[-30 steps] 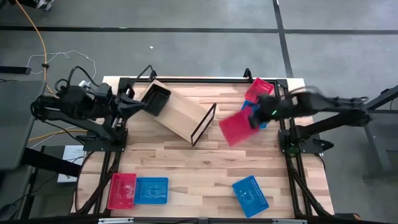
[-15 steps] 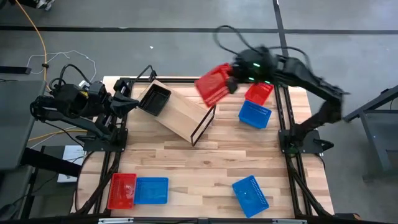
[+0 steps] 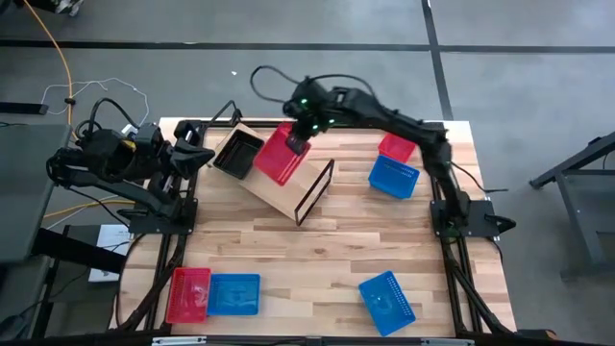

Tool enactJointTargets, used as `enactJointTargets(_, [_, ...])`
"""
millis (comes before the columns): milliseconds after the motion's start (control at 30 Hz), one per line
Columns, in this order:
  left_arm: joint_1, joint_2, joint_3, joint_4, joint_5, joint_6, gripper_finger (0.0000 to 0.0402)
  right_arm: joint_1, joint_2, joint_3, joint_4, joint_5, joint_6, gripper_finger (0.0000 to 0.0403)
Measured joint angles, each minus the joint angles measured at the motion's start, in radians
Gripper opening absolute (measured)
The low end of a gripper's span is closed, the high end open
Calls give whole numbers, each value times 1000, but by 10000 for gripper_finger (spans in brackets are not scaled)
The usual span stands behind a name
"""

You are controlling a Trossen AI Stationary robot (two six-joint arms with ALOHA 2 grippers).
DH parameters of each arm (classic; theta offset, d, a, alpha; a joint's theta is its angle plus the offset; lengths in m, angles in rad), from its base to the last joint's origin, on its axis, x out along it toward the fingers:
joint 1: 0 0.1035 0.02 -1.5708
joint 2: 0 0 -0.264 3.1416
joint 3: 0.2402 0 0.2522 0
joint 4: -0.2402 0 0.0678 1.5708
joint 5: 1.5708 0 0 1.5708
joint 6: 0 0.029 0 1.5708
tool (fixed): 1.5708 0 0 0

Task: Stack baskets on shelf by color
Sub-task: Put the middle right red bin on the shelf

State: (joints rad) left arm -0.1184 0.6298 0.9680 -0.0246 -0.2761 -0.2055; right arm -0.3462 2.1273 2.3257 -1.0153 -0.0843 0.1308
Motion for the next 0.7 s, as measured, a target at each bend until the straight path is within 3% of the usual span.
enactJointTargets(200, [0,0,0,1,-6,0,0,1,107,16,-5,-32,50,0])
enactJointTargets(700, [0,0,0,0,-8,0,0,7,227,16,-12,-42,97,0])
